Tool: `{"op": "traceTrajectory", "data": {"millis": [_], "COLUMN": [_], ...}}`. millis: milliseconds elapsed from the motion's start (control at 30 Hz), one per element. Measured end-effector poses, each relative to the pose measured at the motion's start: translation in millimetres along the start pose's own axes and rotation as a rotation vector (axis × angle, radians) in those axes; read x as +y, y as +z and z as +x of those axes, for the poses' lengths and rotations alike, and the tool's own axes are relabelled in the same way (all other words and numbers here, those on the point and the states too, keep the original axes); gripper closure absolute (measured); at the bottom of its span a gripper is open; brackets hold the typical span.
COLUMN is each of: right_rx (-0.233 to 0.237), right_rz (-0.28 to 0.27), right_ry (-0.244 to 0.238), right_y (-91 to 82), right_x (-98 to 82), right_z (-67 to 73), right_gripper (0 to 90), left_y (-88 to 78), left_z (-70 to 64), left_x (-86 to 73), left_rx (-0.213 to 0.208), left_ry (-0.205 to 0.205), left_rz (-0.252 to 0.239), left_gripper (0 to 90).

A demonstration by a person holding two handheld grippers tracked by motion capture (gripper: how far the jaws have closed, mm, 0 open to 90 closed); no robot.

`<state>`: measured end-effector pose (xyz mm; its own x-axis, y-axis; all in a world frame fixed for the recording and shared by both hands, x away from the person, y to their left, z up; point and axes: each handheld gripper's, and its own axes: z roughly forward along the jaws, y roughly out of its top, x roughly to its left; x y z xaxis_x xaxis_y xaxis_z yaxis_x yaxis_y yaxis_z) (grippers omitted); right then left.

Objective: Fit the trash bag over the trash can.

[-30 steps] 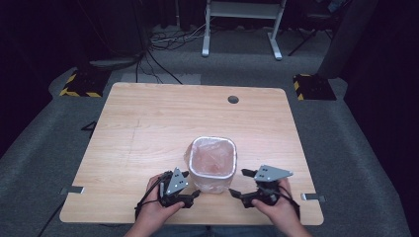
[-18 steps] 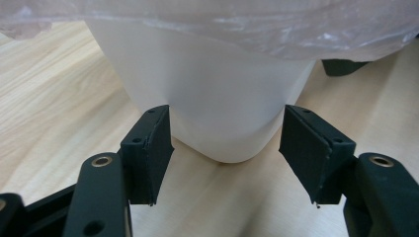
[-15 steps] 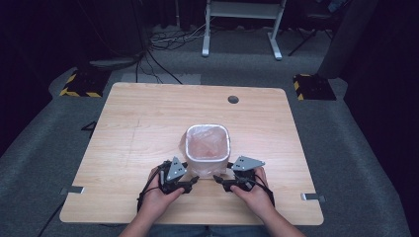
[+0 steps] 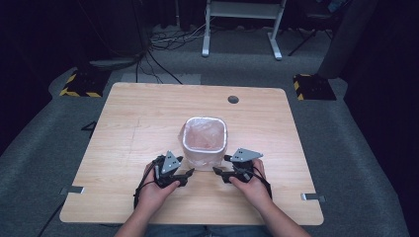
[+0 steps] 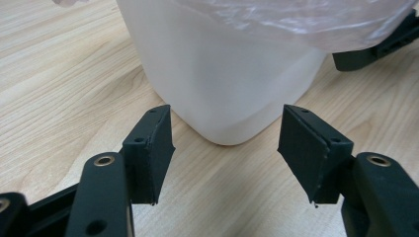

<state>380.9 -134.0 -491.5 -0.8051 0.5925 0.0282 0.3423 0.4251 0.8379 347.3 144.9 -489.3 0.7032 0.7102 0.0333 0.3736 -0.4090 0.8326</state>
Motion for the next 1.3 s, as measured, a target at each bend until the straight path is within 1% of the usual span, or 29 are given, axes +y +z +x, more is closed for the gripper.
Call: {"op": "traceTrajectory", "data": {"millis": [67, 100, 133, 167, 200, 233, 267, 367, 400, 433, 533, 567, 600, 633, 667, 767, 900, 933, 967, 1000, 1033, 1200, 1233, 1267, 1300], "right_rx": [-0.004, 0.009, 0.009, 0.013, 0.014, 0.011, 0.011, -0.002, -0.013, -0.013, -0.043, -0.052, -0.067, -0.067, -0.075, -0.093, -0.115, -0.123, -0.123, -0.132, -0.132, -0.157, -0.162, -0.174, -0.174], "right_rz": [0.001, 0.001, 0.001, 0.005, 0.010, 0.012, 0.012, 0.011, 0.005, 0.005, 0.007, 0.009, 0.014, 0.014, 0.016, 0.024, 0.019, 0.017, 0.017, 0.016, 0.016, 0.028, 0.028, 0.033, 0.033], "right_ry": [-0.001, -0.002, -0.002, -0.008, -0.025, -0.035, -0.035, -0.038, -0.036, -0.036, -0.038, -0.035, -0.020, -0.020, -0.010, 0.005, 0.029, 0.037, 0.037, 0.040, 0.040, 0.068, 0.073, 0.087, 0.087], "right_y": [-1.3, -4.5, -4.5, -7.3, -15.2, -19.9, -19.9, -36.4, -48.0, -48.0, -63.8, -68.5, -77.3, -77.3, -81.6, -93.9, -108.6, -115.6, -115.6, -122.5, -122.5, -136.3, -138.4, -141.7, -141.7], "right_x": [0.2, 0.6, 0.6, 0.9, 2.4, 3.6, 3.6, 8.3, 11.3, 11.3, 14.0, 14.2, 13.8, 13.8, 13.4, 12.4, 11.1, 10.8, 10.8, 10.1, 10.1, 3.2, 1.0, -4.0, -4.0], "right_z": [-0.8, -1.4, -1.4, -1.3, -1.6, -2.4, -2.4, -7.7, -12.3, -12.3, -19.3, -21.9, -27.3, -27.3, -29.7, -36.8, -43.9, -46.2, -46.2, -48.3, -48.3, -55.0, -56.7, -60.4, -60.4], "right_gripper": [34.9, 32.5, 32.5, 31.8, 30.9, 30.5, 30.5, 29.3, 29.0, 29.0, 28.9, 28.9, 28.9, 28.9, 28.7, 28.3, 27.6, 27.1, 27.1, 26.1, 26.1, 23.9, 23.5, 22.5, 22.5], "left_y": [-3.2, -8.9, -8.9, -12.4, -16.1, -23.6, -23.6, -36.5, -39.7, -44.0, -56.0, -59.8, -63.2, -66.7, -69.8, -78.7, -88.5, -90.9, -93.4, -95.7, -98.0, -107.2, -108.0, -109.1, -109.8], "left_z": [-0.5, -0.8, -0.8, -0.6, -0.4, 1.0, 1.0, 3.5, 4.3, 5.5, 10.5, 12.3, 14.2, 16.6, 18.9, 25.9, 32.6, 33.9, 35.5, 37.2, 39.3, 51.7, 53.7, 56.0, 58.2], "left_x": [0.2, 0.2, 0.2, 0.2, 0.1, 0.6, 0.6, 1.5, 1.7, 1.9, 2.3, 2.1, 1.9, 1.8, 1.5, 1.3, 1.0, 0.7, 0.4, 0.0, -0.7, -8.3, -10.3, -12.1, -13.7], "left_rx": [0.002, 0.007, 0.007, 0.008, 0.003, 0.006, 0.006, 0.031, 0.033, 0.035, 0.039, 0.044, 0.048, 0.057, 0.058, 0.081, 0.092, 0.096, 0.102, 0.105, 0.112, 0.144, 0.150, 0.161, 0.174], "left_ry": [0.006, 0.013, 0.013, 0.015, 0.006, 0.007, 0.007, 0.022, 0.023, 0.022, 0.022, 0.019, 0.016, 0.017, 0.012, 0.011, -0.003, -0.006, -0.008, -0.012, -0.012, -0.028, -0.039, -0.041, -0.043], "left_rz": [0.001, 0.009, 0.009, 0.005, 0.000, 0.005, 0.005, 0.016, 0.017, 0.018, 0.026, 0.032, 0.034, 0.038, 0.037, 0.033, 0.037, 0.036, 0.034, 0.031, 0.027, 0.038, 0.039, 0.046, 0.048], "left_gripper": [36.9, 36.3, 36.1, 36.1, 35.6, 35.5, 35.1, 34.2, 33.6, 33.6, 32.6, 32.1, 31.2, 31.2, 30.4, 28.3, 26.4, 25.6, 25.6, 24.6, 24.6, 22.4, 22.1, 20.6, 20.6]}}
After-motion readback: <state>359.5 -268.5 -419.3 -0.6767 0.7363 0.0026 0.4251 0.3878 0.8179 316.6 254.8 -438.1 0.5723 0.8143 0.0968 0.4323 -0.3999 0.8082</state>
